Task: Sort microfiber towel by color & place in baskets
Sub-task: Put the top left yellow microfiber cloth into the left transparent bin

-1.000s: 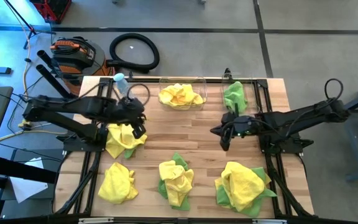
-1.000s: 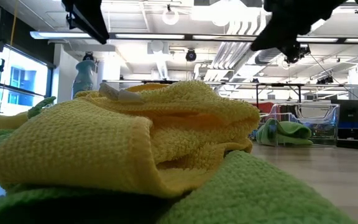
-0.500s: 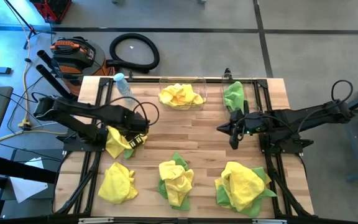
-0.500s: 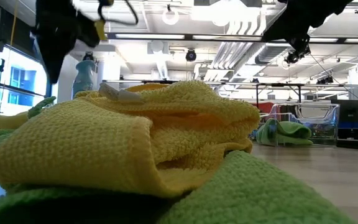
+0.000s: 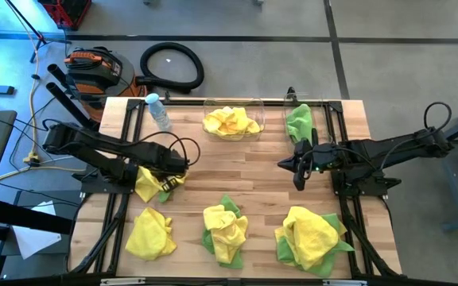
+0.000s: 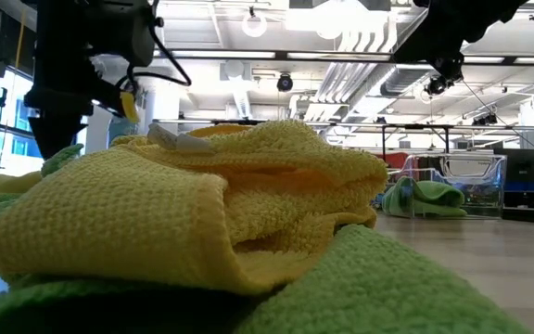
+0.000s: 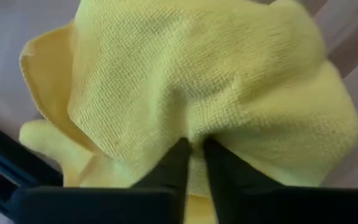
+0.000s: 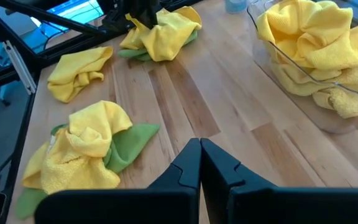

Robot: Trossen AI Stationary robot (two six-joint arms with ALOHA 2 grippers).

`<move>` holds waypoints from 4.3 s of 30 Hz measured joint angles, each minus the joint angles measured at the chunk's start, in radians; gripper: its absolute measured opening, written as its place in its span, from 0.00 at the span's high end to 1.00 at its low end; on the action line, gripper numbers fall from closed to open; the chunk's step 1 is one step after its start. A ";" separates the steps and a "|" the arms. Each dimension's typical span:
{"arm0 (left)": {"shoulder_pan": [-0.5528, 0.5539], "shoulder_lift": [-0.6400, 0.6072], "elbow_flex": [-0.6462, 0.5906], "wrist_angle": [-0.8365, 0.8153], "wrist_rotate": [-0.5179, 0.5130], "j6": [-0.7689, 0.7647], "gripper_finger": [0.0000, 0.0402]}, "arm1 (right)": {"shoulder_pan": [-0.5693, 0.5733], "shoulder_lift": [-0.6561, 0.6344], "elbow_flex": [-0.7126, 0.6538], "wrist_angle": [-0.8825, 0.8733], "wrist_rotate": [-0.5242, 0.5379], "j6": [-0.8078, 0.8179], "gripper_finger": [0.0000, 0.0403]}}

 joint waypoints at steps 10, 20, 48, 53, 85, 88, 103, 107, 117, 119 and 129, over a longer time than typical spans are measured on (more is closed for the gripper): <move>0.005 -0.078 0.129 -0.103 -0.034 0.019 1.00 | 0.000 0.000 0.000 0.000 0.056 0.004 1.00; 0.005 -0.179 0.511 -0.202 -0.206 0.036 1.00 | -0.001 0.000 0.000 0.012 0.178 0.056 0.97; 0.240 0.372 1.283 0.028 -0.141 0.665 1.00 | -0.053 0.224 0.272 0.060 0.161 -0.174 0.56; 0.331 0.425 1.356 0.073 -0.069 0.716 1.00 | -0.048 0.224 0.242 -0.105 0.142 -0.027 0.66; 0.504 0.852 1.390 0.098 0.176 0.740 1.00 | -0.033 0.089 -0.079 0.105 0.057 0.128 1.00; 0.500 0.894 1.390 0.103 0.204 0.733 1.00 | -0.033 0.089 -0.079 0.102 0.058 0.128 1.00; 0.492 1.043 1.389 0.138 0.189 0.735 0.94 | -0.033 0.090 -0.079 0.098 0.058 0.163 1.00; 0.495 1.043 1.389 0.144 0.192 0.736 0.83 | -0.033 0.090 -0.079 0.096 0.058 0.163 1.00; 0.494 0.978 1.445 0.050 0.119 0.788 0.69 | -0.033 0.090 -0.079 0.091 0.056 0.164 1.00; 0.494 0.956 1.471 0.042 0.117 0.795 0.69 | -0.033 0.090 -0.079 0.088 0.058 0.164 1.00; 0.488 0.893 1.481 0.029 0.221 0.414 0.69 | -0.033 0.090 -0.079 0.087 0.076 0.163 1.00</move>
